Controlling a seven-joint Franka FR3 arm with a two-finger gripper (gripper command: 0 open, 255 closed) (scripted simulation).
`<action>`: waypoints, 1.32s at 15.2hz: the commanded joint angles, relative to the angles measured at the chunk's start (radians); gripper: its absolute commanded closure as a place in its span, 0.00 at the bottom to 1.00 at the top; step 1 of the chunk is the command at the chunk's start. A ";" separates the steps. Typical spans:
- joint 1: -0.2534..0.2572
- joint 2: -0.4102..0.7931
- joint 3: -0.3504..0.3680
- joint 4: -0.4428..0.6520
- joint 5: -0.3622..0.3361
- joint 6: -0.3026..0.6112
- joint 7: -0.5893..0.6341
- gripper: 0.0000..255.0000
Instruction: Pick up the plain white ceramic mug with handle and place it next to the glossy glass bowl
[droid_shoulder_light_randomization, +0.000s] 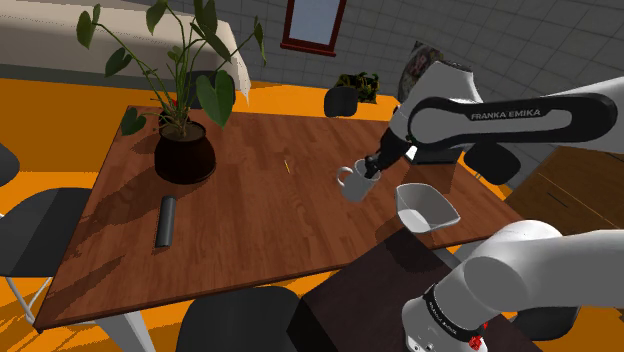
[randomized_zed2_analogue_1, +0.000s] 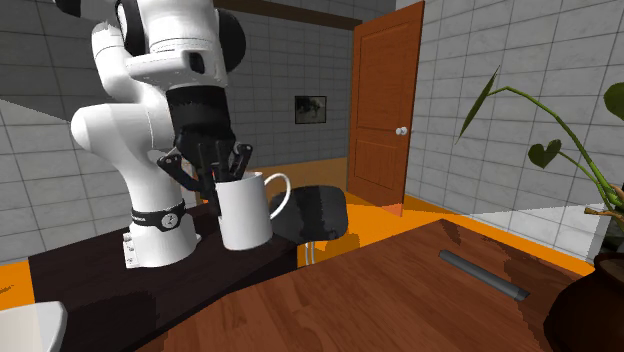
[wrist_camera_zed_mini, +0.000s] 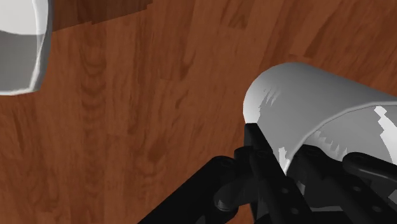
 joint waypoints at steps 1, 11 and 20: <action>-0.031 -0.026 -0.046 -0.021 -0.024 -0.007 -0.056 1.00; -0.143 -0.020 -0.209 -0.064 -0.114 0.037 -0.244 1.00; -0.135 0.090 -0.231 -0.130 -0.115 0.213 -0.258 1.00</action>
